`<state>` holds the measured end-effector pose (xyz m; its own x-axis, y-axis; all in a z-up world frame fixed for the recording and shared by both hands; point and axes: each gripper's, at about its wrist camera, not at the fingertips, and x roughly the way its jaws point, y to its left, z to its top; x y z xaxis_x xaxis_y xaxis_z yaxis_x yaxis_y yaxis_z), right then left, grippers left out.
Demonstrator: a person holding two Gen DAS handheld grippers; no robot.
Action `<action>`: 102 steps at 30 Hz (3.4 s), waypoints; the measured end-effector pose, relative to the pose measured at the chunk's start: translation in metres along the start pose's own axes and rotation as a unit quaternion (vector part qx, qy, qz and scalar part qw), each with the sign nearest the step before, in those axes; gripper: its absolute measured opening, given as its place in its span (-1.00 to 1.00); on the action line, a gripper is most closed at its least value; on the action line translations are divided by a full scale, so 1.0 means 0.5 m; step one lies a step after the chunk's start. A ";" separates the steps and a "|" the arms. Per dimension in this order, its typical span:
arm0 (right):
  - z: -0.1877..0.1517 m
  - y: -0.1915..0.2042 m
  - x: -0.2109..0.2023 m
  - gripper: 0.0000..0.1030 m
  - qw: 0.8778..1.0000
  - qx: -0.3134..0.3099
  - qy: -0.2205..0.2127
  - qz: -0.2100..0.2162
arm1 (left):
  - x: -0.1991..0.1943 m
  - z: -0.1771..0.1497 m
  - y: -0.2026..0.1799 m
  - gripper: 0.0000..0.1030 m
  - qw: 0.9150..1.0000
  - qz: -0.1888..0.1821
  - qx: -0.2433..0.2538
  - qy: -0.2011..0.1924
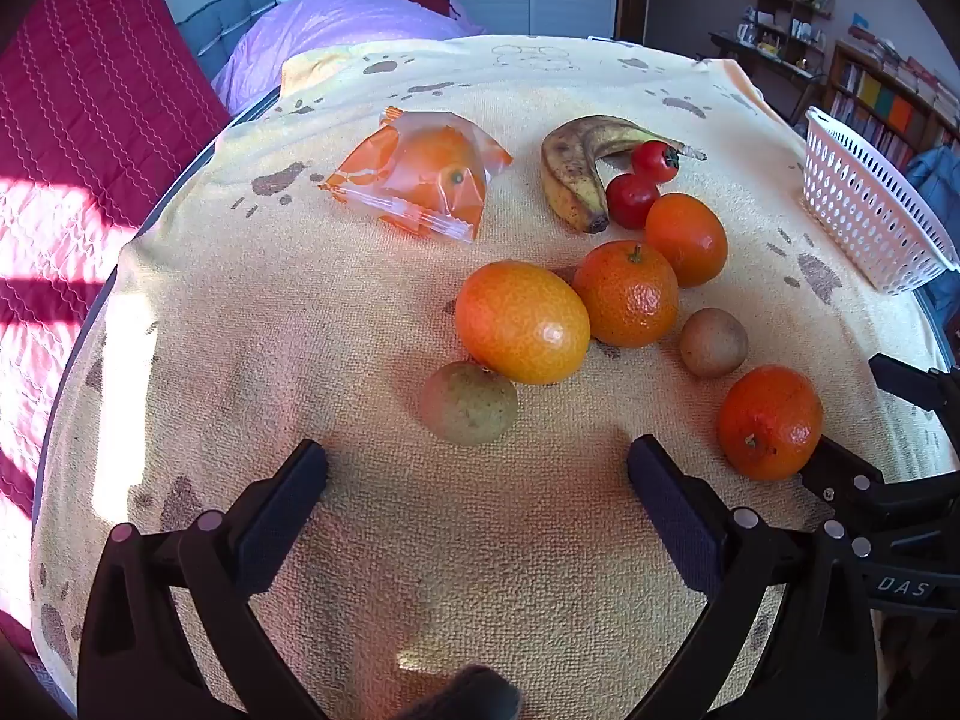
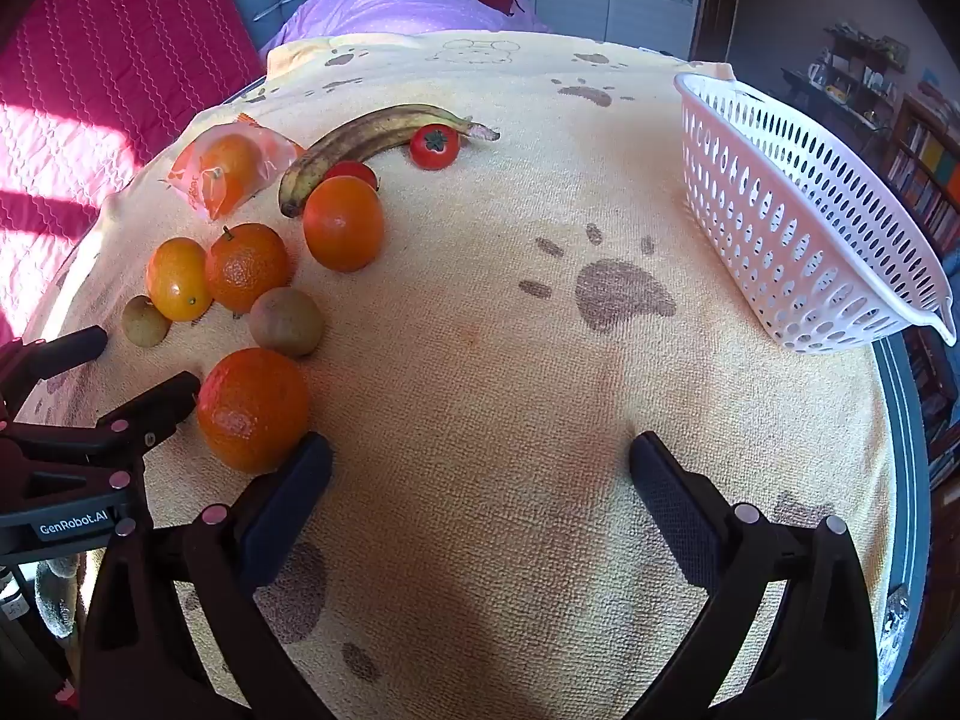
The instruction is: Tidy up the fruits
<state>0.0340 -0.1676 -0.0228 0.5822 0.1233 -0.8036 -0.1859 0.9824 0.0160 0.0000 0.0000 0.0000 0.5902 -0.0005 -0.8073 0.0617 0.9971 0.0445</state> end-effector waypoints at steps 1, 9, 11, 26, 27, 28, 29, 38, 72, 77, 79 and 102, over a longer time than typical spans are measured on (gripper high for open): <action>0.000 0.000 0.000 0.96 1.000 0.001 0.000 0.001 | 0.000 0.000 0.000 0.91 1.000 0.000 0.000 0.000; 0.000 0.000 0.000 0.96 1.000 0.001 0.000 0.001 | 0.000 0.000 0.000 0.91 1.000 0.001 0.001 0.000; 0.000 0.000 0.000 0.96 1.000 0.001 0.000 0.001 | 0.000 0.000 0.000 0.91 1.000 0.001 0.001 0.000; 0.000 0.000 0.000 0.96 1.000 0.001 0.001 0.001 | 0.000 0.000 0.000 0.91 1.000 0.001 0.001 0.000; 0.000 0.000 0.000 0.96 1.000 0.001 0.001 0.002 | 0.000 0.000 0.000 0.91 1.000 0.001 0.001 0.001; 0.000 0.000 0.000 0.96 1.000 0.001 0.001 0.001 | 0.000 0.000 0.000 0.91 1.000 0.002 0.001 0.001; 0.000 0.000 0.000 0.96 1.000 0.001 0.001 0.001 | 0.000 0.000 0.000 0.91 1.000 0.001 0.001 0.001; 0.000 0.000 0.000 0.96 1.000 0.001 0.001 0.001 | 0.000 0.000 0.000 0.91 1.000 0.002 0.001 0.001; -0.005 0.002 -0.003 0.96 1.000 0.002 0.002 0.001 | 0.000 0.000 0.000 0.91 1.000 0.003 0.002 0.000; -0.006 0.000 -0.001 0.96 1.000 0.002 0.003 -0.002 | 0.001 -0.003 0.002 0.91 1.000 0.005 0.003 0.000; -0.008 0.003 0.001 0.96 1.000 0.001 0.004 -0.002 | 0.001 -0.003 0.002 0.91 1.000 0.005 0.003 0.000; 0.005 -0.072 -0.083 0.96 0.984 0.053 -0.022 0.168 | -0.097 -0.007 0.083 0.83 0.996 -0.049 -0.019 -0.069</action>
<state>0.0184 -0.2078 0.0114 0.5355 0.4477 -0.7161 -0.2910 0.8938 0.3412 -0.0288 0.0418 0.0389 0.6873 -0.1061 -0.7186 0.0960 0.9939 -0.0549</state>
